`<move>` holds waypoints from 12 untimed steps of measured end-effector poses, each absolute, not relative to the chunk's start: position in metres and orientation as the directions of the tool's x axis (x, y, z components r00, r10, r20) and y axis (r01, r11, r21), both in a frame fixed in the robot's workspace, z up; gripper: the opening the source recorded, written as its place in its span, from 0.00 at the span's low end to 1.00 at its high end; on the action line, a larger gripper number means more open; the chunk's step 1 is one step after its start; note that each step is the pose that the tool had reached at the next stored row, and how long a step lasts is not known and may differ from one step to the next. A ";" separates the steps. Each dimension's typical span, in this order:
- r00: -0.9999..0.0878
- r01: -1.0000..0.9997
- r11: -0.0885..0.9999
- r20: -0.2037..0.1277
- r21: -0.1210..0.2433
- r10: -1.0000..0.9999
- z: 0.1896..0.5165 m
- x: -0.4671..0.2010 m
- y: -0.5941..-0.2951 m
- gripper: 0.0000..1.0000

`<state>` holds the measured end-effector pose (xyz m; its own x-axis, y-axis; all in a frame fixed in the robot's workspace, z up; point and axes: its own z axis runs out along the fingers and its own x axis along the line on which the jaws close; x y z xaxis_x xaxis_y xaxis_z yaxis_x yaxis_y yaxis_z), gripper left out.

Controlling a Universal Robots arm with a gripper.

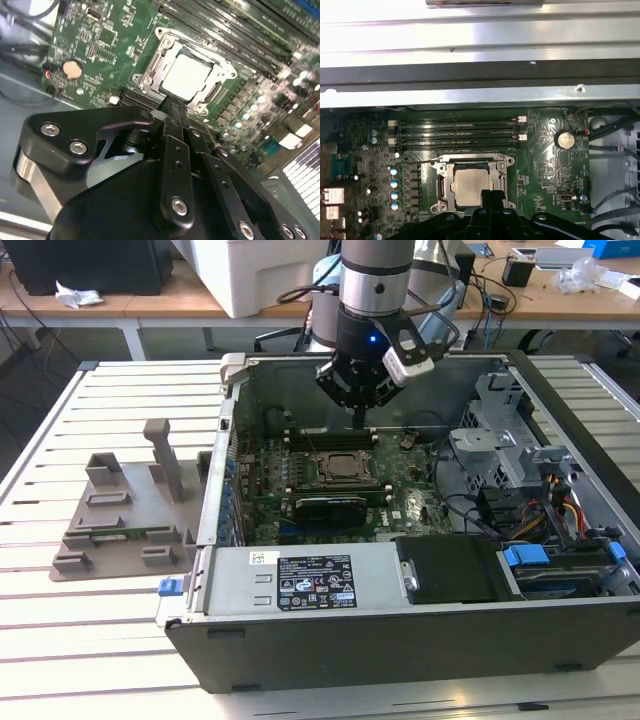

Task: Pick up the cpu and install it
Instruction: 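Install the first cpu locking lever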

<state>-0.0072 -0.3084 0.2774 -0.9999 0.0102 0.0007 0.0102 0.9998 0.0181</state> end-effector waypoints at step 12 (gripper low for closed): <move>-0.997 -0.083 0.996 0.002 -0.023 -0.083 0.295 -0.007 -0.308 0.11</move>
